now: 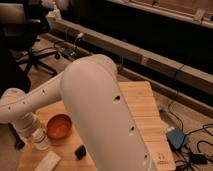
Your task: Place the ceramic cup over the eraser
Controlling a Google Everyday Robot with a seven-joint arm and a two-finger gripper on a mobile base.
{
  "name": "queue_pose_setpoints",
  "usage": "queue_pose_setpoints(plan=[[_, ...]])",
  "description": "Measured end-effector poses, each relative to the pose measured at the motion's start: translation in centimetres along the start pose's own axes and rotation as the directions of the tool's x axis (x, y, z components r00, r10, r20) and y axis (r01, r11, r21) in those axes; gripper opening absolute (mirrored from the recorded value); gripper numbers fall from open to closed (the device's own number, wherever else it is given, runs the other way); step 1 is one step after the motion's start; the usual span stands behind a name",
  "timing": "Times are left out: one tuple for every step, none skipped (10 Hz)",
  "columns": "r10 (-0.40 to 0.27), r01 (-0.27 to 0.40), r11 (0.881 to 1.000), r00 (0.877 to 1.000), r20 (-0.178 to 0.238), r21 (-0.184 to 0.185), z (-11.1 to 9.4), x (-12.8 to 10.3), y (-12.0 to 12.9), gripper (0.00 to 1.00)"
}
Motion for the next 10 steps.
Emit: queue_pose_setpoints(plan=[[-0.006, 0.006, 1.0, 1.0, 0.009, 0.004, 0.1, -0.2, 0.1, 0.65], [-0.011, 0.011, 1.0, 1.0, 0.021, 0.009, 0.3, -0.4, 0.1, 0.61], [-0.015, 0.015, 1.0, 0.999, 0.03, 0.012, 0.3, -0.6, 0.1, 0.54], [-0.018, 0.017, 1.0, 0.999, 0.04, 0.016, 0.3, -0.7, 0.2, 0.44], [-0.018, 0.017, 1.0, 0.999, 0.048, 0.019, 0.4, -0.7, 0.2, 0.34], [-0.014, 0.013, 1.0, 0.998, 0.053, 0.024, 0.4, -0.6, 0.0, 0.24], [-0.009, 0.007, 0.999, 0.998, 0.064, 0.031, 0.1, -0.6, -0.1, 0.14], [-0.001, -0.002, 0.999, 0.997, 0.075, 0.038, -0.7, -0.5, -0.3, 0.1], [0.007, -0.011, 0.999, 0.996, 0.091, 0.047, -1.8, -0.5, -0.5, 0.1], [0.02, -0.027, 0.998, 0.994, 0.112, 0.059, -3.8, -0.2, -0.7, 0.1]])
